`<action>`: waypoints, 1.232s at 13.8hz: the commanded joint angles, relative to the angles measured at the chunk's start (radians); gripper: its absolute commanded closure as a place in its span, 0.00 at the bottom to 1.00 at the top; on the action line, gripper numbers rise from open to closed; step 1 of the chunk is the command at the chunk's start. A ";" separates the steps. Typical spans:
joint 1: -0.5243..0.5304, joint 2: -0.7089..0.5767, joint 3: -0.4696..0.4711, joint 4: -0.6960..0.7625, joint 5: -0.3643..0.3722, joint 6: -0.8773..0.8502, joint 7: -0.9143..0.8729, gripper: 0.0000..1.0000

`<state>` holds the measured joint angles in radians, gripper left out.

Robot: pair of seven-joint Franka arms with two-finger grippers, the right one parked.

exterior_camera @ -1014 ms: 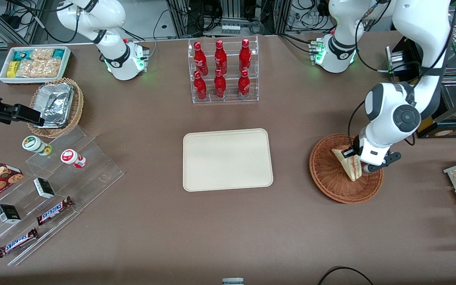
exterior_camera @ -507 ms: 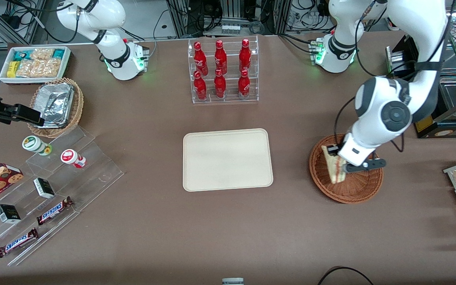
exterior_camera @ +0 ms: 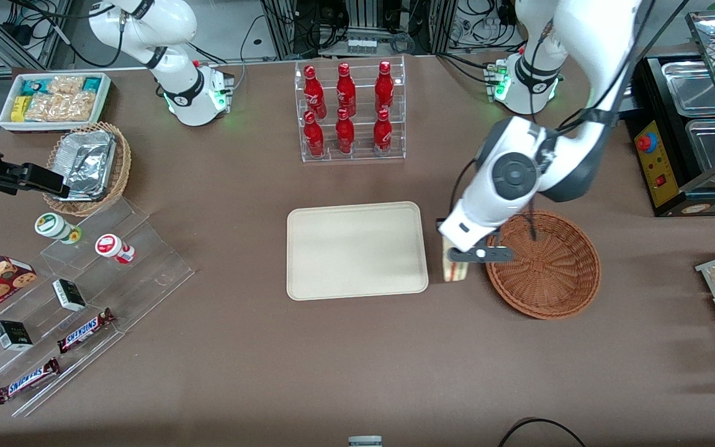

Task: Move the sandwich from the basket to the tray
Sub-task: 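Lift the sandwich and carry it with the left gripper over the cream tray, then lower the sandwich onto the tray and open the left gripper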

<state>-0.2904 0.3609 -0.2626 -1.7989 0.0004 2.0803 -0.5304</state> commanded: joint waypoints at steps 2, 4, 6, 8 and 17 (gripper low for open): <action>-0.128 0.136 0.009 0.162 0.035 -0.032 -0.140 1.00; -0.186 0.212 0.008 0.240 0.079 -0.032 -0.244 1.00; -0.240 0.278 0.008 0.311 0.102 -0.034 -0.311 1.00; -0.280 0.323 0.009 0.363 0.102 -0.028 -0.342 1.00; -0.371 0.467 0.016 0.506 0.173 -0.020 -0.471 1.00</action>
<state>-0.6430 0.8027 -0.2593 -1.3406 0.1468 2.0806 -0.9713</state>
